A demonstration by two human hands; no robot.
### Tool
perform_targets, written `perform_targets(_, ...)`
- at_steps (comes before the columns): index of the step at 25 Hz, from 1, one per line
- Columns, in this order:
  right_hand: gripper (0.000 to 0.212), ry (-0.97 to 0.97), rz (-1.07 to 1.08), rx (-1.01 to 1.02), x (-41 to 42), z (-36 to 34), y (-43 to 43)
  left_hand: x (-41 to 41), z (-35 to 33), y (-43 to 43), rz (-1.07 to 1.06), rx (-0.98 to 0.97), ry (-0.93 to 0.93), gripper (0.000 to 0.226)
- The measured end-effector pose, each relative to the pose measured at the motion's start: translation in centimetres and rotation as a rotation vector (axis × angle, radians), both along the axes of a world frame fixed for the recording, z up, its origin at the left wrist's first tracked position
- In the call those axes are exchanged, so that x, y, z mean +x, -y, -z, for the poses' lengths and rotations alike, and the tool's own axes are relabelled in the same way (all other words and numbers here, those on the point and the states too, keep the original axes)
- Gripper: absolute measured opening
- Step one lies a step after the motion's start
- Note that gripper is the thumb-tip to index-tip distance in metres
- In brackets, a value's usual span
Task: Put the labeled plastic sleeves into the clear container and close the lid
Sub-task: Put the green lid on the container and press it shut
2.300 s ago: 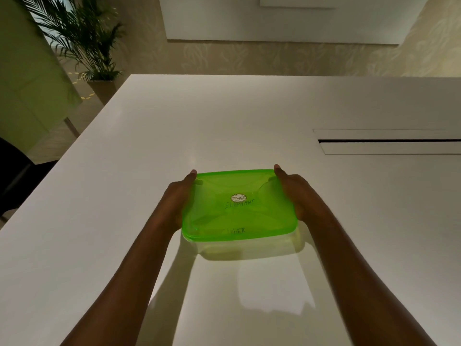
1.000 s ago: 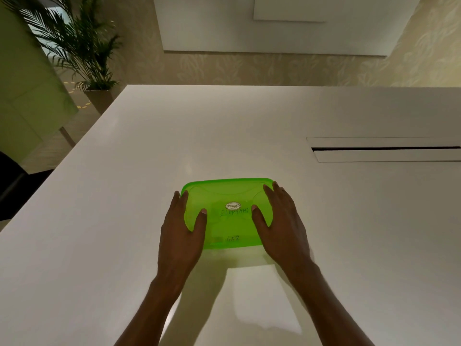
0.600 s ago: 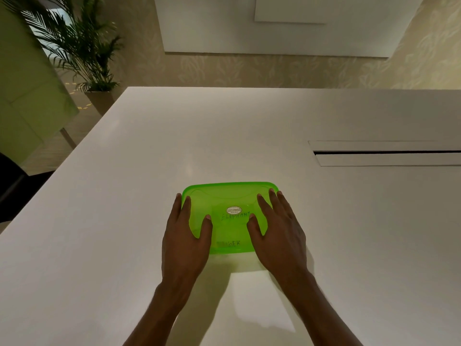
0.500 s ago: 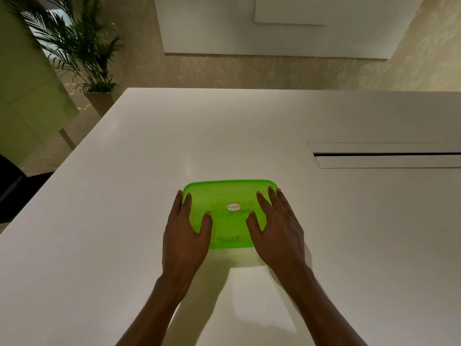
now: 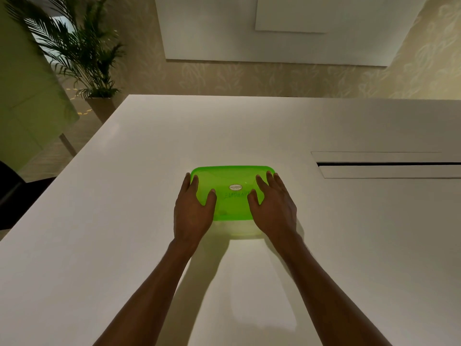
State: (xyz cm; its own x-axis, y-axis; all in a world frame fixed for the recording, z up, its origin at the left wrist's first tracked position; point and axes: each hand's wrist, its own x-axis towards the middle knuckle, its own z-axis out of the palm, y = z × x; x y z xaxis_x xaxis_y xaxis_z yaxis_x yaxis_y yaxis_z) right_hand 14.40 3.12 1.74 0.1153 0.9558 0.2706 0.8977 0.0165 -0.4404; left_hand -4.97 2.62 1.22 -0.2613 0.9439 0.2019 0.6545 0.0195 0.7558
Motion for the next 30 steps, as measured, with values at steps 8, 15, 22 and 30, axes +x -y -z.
perform_targets(8, 0.054, -0.016, 0.005, 0.016, 0.1, 0.1, -5.3, 0.2, 0.1, -5.6, -0.005, 0.007, 0.010, 0.066)
perform_targets(15, 0.053, -0.015, 0.005, 0.021, 0.0, -0.1, -7.8, 0.1, 0.1, -8.3, 0.012, 0.011, -0.007, 0.066)
perform_targets(22, 0.053, -0.029, -0.062, -0.015, 0.6, -0.4, -7.6, 0.1, -0.1, -7.7, 0.045, 0.032, 0.033, 0.064)
perform_targets(30, 0.042, -0.361, -0.095, 0.067, 1.0, -1.5, -5.6, 0.2, -0.1, -5.4, 0.079, 0.099, 0.003, 0.061)
